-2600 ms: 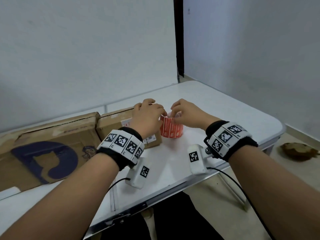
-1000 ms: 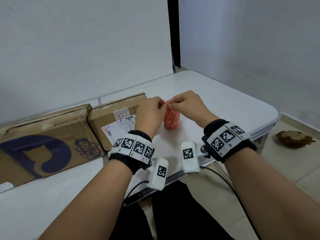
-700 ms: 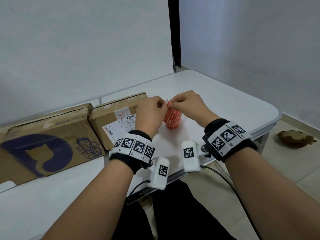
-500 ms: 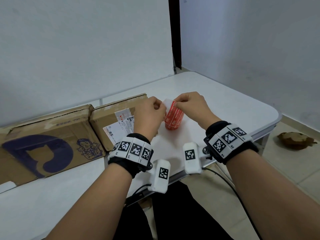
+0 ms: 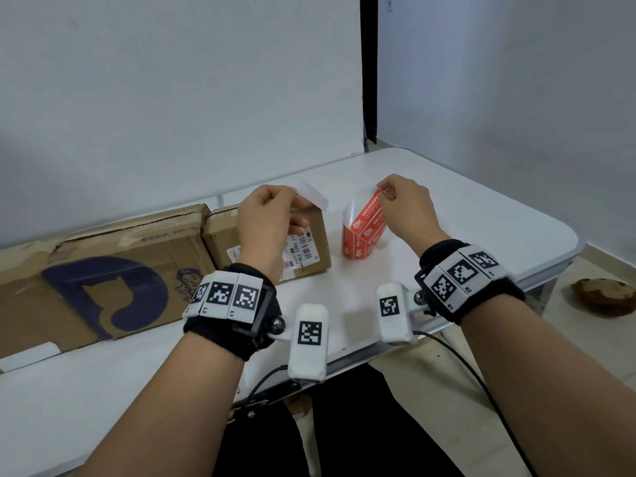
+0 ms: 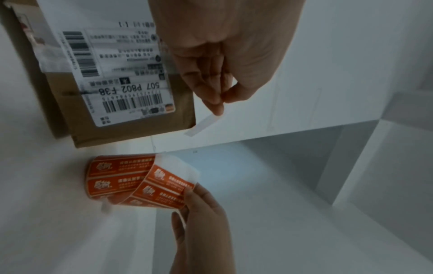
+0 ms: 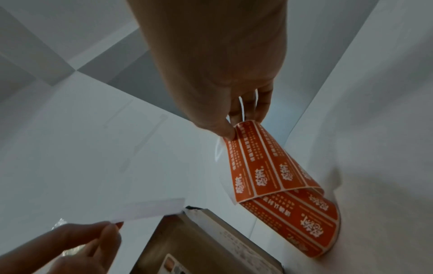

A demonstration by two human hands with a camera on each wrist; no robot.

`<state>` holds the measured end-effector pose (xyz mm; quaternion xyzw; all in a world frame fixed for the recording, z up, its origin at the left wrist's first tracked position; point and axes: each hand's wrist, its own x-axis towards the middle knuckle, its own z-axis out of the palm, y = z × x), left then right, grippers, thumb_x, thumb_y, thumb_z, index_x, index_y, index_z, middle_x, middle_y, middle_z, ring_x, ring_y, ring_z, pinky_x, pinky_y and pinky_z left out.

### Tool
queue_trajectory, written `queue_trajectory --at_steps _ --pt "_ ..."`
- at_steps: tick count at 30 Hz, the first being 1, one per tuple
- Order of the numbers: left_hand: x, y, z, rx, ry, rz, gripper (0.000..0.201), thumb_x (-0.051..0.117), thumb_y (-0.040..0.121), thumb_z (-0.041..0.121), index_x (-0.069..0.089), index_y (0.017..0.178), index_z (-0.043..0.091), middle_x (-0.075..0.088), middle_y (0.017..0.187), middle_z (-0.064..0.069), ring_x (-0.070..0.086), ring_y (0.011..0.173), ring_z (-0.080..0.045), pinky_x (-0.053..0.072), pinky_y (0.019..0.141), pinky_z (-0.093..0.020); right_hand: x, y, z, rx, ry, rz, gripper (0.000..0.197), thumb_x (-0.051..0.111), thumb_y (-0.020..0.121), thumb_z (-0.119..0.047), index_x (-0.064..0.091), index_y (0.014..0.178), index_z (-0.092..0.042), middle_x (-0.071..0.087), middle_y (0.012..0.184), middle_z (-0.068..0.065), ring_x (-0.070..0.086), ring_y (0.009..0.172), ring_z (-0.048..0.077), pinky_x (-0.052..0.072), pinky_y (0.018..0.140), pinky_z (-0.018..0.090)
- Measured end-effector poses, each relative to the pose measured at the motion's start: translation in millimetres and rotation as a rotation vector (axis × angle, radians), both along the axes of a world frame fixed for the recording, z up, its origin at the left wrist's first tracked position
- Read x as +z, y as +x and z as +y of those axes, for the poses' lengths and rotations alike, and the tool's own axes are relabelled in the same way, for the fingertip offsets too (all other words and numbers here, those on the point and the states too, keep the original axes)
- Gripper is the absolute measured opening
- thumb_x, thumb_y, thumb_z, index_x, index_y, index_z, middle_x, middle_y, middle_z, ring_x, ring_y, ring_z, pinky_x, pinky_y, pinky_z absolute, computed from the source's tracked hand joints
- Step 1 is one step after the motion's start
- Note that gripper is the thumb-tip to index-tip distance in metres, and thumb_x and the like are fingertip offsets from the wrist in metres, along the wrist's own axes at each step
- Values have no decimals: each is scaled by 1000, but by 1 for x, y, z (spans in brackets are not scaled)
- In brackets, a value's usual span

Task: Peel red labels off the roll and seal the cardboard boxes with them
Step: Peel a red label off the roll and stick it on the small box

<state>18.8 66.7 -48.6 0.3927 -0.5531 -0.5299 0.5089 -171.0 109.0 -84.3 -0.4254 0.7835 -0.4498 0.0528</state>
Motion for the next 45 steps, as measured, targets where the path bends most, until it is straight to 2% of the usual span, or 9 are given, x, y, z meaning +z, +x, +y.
queue_trajectory --at_steps 5,8,14,18,22,32,37,41,45 --pt "8 19 -8 0 11 -21 12 57 87 12 64 94 6 64 74 -3 49 42 -12 38 42 -20 15 14 -9 99 -89 167 27 54 89 -18 64 114 -22 64 113 3 57 109 22 47 94 36" --pt "16 28 -14 17 14 -56 11 59 85 16 65 91 8 56 67 3 45 40 -10 33 39 -20 42 35 -16 230 -294 179 14 60 87 -19 67 99 -19 66 101 1 59 92 11 48 85 24" --pt "32 37 -26 46 14 -96 11 59 83 19 60 78 10 44 61 1 37 43 -12 29 41 -21 69 92 -40 556 -332 331 13 65 85 -32 64 87 -19 64 86 -4 62 78 10 53 75 27" --pt "39 44 -33 52 26 -103 20 58 83 17 52 64 14 42 57 0 36 41 -11 27 38 -18 73 102 -56 566 -273 493 12 61 86 -29 61 91 -18 58 89 -6 56 83 12 51 73 34" --pt "45 51 -37 84 14 -117 10 58 80 16 59 71 12 46 65 1 39 43 -12 28 37 -17 76 109 -64 498 -273 699 14 56 91 -30 56 93 -17 56 93 -3 50 85 15 44 66 31" --pt "52 64 -45 97 -28 -125 13 61 82 21 67 86 10 55 77 2 46 47 -13 36 47 -22 83 122 -73 465 -261 699 19 50 95 -26 63 94 -11 61 96 4 57 90 22 49 73 38" --pt "49 68 -49 0 -184 -195 22 63 86 34 71 98 17 68 96 8 65 63 -9 48 61 -21 90 107 -77 399 -261 480 28 52 92 -38 66 90 -14 65 91 0 61 82 17 51 73 35" --pt "34 80 -60 19 -440 -701 22 58 90 23 71 107 23 71 104 8 62 88 -4 42 80 -16 84 87 -87 405 -216 -93 13 59 91 -22 67 88 -12 66 84 0 62 82 16 51 73 27" --pt "18 83 -64 0 -568 -1054 28 52 93 20 69 116 20 68 121 -1 58 113 -19 39 90 -22 73 84 -86 548 -92 -672 12 55 93 -12 63 85 -9 61 79 1 58 72 12 47 68 21"
